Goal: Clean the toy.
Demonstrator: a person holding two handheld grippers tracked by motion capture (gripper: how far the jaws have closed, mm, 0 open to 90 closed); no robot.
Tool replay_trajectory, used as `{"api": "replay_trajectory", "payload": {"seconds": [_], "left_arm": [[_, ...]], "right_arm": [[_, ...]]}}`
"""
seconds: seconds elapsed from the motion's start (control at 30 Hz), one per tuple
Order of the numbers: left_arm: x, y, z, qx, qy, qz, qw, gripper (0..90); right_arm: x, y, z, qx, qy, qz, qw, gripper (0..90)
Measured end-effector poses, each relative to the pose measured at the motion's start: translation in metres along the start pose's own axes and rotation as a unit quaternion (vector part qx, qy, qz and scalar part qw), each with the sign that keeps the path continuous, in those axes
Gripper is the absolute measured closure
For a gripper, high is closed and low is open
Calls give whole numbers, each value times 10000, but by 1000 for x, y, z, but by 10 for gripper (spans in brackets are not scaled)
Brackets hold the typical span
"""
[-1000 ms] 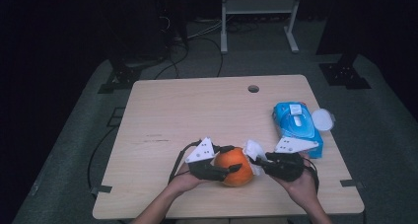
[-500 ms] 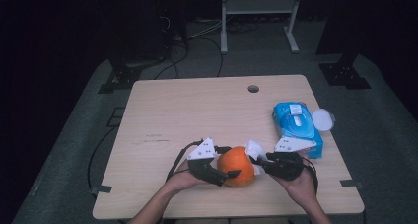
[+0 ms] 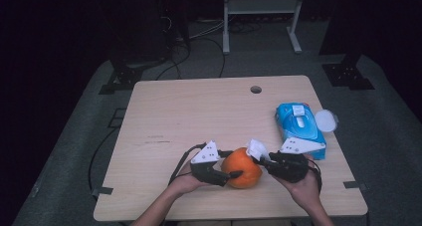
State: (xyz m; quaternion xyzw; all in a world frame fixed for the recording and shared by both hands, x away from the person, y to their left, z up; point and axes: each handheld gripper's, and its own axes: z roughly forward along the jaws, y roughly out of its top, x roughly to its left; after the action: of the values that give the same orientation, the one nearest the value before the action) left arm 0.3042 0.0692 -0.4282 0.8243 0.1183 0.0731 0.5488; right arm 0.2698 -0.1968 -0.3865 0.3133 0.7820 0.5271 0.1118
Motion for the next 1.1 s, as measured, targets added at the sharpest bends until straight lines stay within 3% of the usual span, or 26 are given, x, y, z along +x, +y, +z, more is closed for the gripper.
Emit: {"api": "replay_trajectory", "payload": {"seconds": [0.07,0.1,0.2,0.33,0.4,0.47,0.6,0.67,0.73,0.97,1.1], "left_arm": [[-1,0,3,-50,27,-54,10000,334],[-1,0,4,-56,17,-51,10000,333],[1,-4,4,-39,39,-120,9999,319],[4,-7,3,-107,88,-292,9995,304],[5,-6,4,-118,110,-326,9993,288],[4,-6,5,-136,152,-322,9993,283],[3,-6,8,-211,231,-450,9985,274],[1,-6,8,-160,192,-386,9989,277],[-1,-6,8,-118,167,-296,9994,295],[-7,-6,10,-102,-16,-44,9999,300],[-11,-5,13,-85,-51,60,9999,290]], "right_arm": [[8,5,0,-128,366,-17,9992,782],[12,7,1,-102,399,-108,9991,781],[13,4,8,46,215,-257,9994,780],[-8,-6,4,38,-98,55,9999,781],[-14,-8,-1,42,-297,82,9995,782],[-12,-9,-1,36,-275,76,9996,786],[6,-3,5,43,41,-175,9998,784],[14,-2,9,96,224,-334,9991,784],[16,-3,11,193,99,-491,9986,786],[-10,-7,-1,59,-229,-6,9997,784],[-3,-4,-2,26,-239,-63,9997,787]]}}
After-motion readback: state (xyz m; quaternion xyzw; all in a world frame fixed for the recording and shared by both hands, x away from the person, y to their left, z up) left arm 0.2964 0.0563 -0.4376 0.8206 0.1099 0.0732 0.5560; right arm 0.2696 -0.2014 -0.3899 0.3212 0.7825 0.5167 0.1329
